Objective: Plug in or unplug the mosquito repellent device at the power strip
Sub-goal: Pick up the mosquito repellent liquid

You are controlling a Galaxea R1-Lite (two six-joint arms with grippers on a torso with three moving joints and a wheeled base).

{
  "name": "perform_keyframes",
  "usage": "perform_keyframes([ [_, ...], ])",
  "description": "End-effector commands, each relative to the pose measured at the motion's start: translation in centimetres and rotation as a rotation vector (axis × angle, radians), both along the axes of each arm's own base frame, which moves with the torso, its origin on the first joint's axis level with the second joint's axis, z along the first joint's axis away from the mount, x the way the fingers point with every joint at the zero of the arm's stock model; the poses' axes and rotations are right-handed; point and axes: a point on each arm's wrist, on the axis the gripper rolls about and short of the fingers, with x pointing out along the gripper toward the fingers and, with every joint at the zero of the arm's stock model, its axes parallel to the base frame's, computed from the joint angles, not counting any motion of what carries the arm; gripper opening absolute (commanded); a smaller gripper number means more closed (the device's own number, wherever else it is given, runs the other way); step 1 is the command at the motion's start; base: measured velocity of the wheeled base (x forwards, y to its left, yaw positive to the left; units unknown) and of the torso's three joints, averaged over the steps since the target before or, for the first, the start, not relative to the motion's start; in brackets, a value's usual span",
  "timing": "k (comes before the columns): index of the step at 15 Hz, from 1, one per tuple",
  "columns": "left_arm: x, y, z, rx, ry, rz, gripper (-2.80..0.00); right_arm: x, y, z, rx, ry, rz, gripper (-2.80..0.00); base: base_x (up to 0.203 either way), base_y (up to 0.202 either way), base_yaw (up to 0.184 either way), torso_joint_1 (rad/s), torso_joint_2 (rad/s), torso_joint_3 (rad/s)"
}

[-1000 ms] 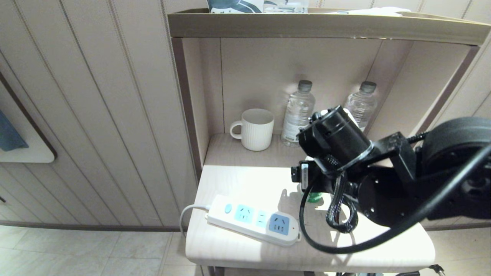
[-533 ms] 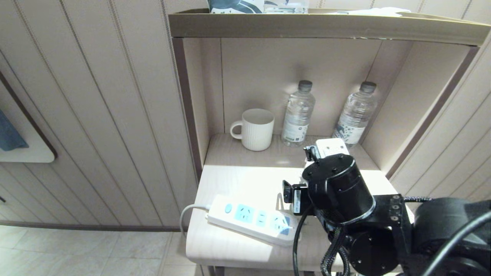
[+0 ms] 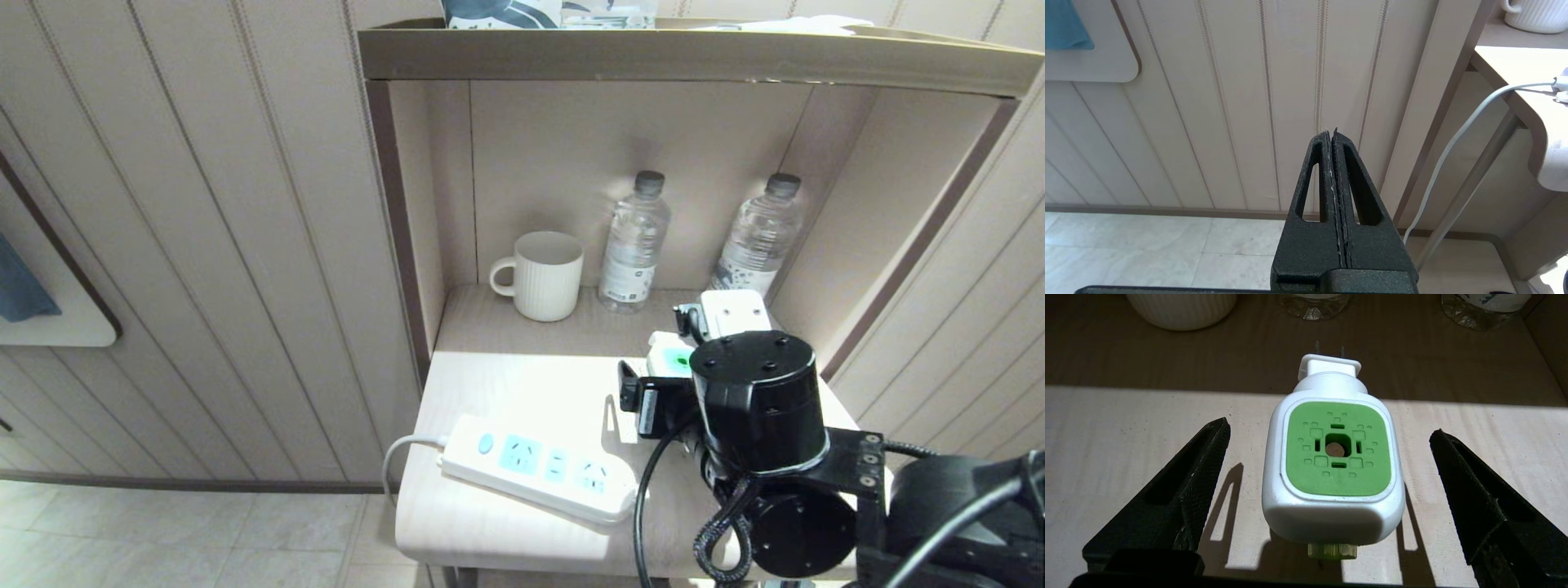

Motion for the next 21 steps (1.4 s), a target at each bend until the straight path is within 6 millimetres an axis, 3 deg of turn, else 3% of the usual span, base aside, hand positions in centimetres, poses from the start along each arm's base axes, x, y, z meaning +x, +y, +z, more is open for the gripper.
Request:
perform_keyframes([
  [1,0.0,0.0,0.0,-0.001,-0.001,0.000,-2.80,0.3,0.5,-1.0,-0.001,-0.012,0.000,0.00,0.000,0.000,0.000,0.000,0.00,0.000],
  [5,0.0,0.0,0.0,0.001,-0.001,0.000,-2.80,1.0,1.2,-2.3,-0.007,-0.042,0.008,0.00,0.000,0.000,0.000,0.000,0.00,0.000],
  [18,0.0,0.0,0.0,-0.001,-0.001,0.000,-2.80,1.6,1.4,-3.2,-0.081,-0.156,0.005,0.00,0.000,0.000,0.000,0.000,0.00,0.000],
  [19,0.0,0.0,0.0,0.001,-0.001,0.000,-2.80,1.7,1.4,-3.0,-0.073,-0.161,0.002,-2.80,0.000,0.000,0.000,0.000,0.00,0.000],
  [21,0.0,0.0,0.0,0.001,-0.001,0.000,-2.80,2.0,1.0,-3.2,-0.080,-0.155,-0.014,-2.80,0.000,0.000,0.000,0.000,0.00,0.000],
])
